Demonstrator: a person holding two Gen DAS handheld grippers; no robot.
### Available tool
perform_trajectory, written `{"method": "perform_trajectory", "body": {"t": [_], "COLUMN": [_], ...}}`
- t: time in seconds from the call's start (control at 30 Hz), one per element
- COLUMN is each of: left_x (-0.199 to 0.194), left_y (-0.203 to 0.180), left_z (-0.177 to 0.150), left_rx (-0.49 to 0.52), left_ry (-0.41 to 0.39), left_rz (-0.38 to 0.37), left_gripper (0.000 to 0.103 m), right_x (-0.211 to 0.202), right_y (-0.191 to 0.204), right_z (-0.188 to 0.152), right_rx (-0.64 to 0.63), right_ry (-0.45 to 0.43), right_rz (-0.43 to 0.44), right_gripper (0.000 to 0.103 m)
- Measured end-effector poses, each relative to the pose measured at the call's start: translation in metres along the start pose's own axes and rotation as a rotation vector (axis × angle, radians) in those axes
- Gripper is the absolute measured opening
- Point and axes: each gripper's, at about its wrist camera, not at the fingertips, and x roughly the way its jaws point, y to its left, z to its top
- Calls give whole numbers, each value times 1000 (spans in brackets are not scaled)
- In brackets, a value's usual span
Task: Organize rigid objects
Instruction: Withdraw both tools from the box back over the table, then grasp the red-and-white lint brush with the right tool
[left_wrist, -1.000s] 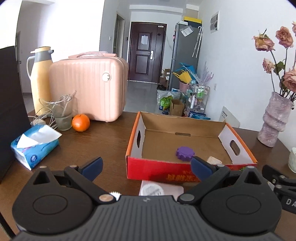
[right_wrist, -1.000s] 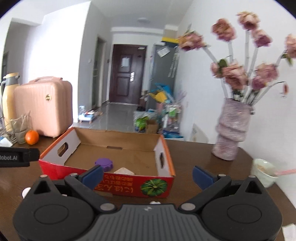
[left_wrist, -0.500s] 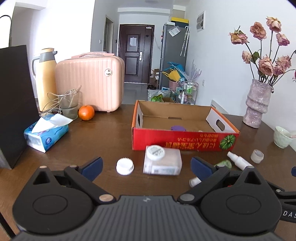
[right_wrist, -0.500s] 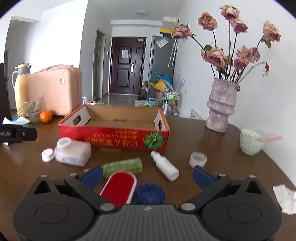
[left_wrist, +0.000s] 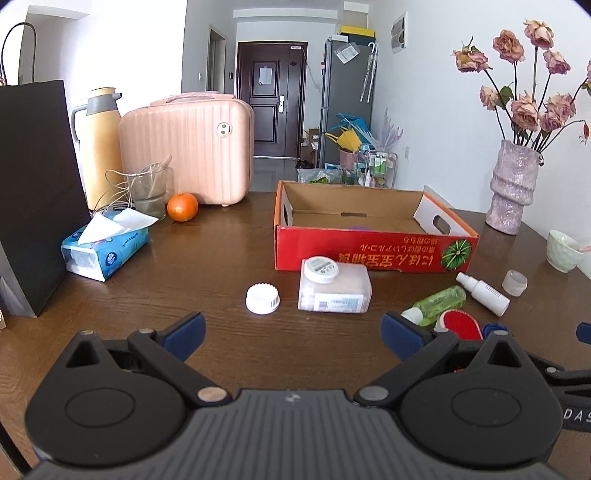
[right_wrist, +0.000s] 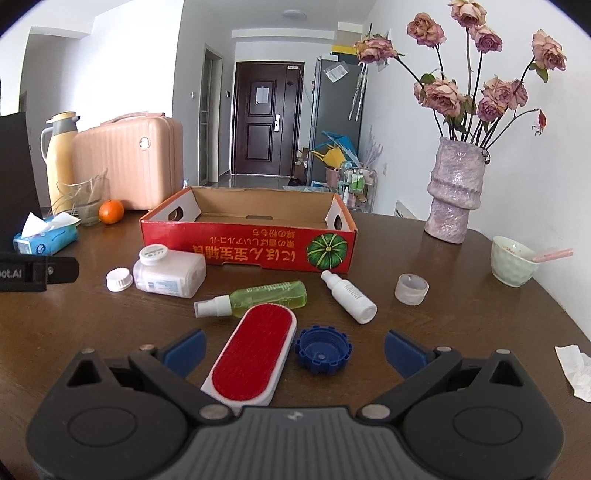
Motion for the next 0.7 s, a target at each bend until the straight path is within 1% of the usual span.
{"method": "perform_trajectory", "body": {"t": [0.23, 0.4, 0.5, 0.57, 0.7], "left_x": [7, 12, 16, 18, 23], "left_y": [5, 8, 10, 13, 18], "left_z": [-8, -10, -11, -12, -16], "left_rx": [5, 0, -3, -7, -13], "left_ry": [23, 32, 40, 44, 55], "left_rz": [5, 3, 5, 6, 6], "left_gripper": [103, 103, 103, 103, 103], "right_x": [10, 28, 46, 58, 78], "right_y": [6, 18, 24, 28, 32], "right_z": [-6, -9, -10, -10, -11], "right_rx": [3, 3, 9, 5, 14], "right_ry": [38, 81, 129, 153, 195], "right_rz": [23, 44, 58, 43, 8], "right_gripper": [103, 102, 93, 91, 84]}}
